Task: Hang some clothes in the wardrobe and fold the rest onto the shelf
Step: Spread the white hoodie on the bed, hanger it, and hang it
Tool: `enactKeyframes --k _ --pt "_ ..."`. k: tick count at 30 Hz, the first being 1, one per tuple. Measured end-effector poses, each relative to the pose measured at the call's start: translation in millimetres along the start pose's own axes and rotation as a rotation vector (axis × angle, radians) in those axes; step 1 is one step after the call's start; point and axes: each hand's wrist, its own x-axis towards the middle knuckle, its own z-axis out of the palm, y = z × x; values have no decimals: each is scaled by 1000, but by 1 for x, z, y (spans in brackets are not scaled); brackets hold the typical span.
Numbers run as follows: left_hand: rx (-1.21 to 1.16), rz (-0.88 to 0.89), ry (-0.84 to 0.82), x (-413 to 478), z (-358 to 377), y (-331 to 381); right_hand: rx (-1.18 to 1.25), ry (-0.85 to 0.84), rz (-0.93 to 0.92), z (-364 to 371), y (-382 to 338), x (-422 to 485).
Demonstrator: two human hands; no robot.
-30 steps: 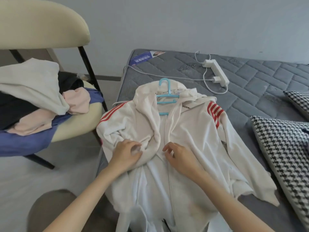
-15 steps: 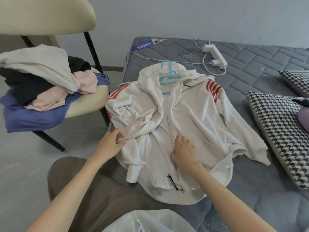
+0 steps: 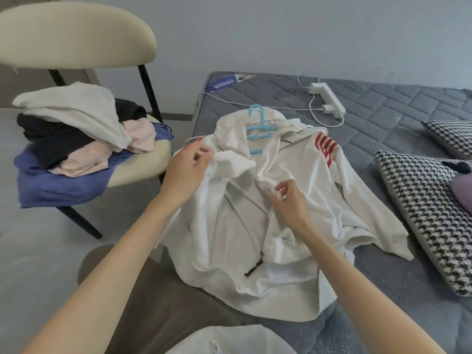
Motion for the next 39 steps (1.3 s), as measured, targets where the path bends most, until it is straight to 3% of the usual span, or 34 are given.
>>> enactKeyframes --k 2,4,7,11,15,21,23,25,29,33,36,39 --pt "-90 14 -135 4 17 10 -55 -88 -8 3 2 5" --pt "-170 -42 -381 -5 39 11 -84 -205 16 7 14 5" --pt "-333 -317 -685 -32 61 1 -10 -197 140 3 32 -3" --pt "-225 -332 -644 -51 71 -28 227 -212 357 -5 41 -20" --pt "143 -284 -555 -59 66 -49 246 -170 335 3 36 -36" --pt "437 -368 -834 -82 45 -55 288 -278 389 19 25 -36" --pt "376 -366 -720 -89 44 -66 256 -306 378 25 25 -30" --pt "254 -334 -505 -94 42 -76 304 -295 380 25 17 -24" --pt "186 -178 -156 -89 23 -64 656 -368 424 20 -21 0" --pt "182 -24 158 -68 -4 -45 997 -339 508 34 -67 41" --pt "129 129 294 -57 -20 -30 1136 -337 440 38 -104 72" --pt "175 285 273 -54 -22 -23 1216 -415 402 39 -121 94"
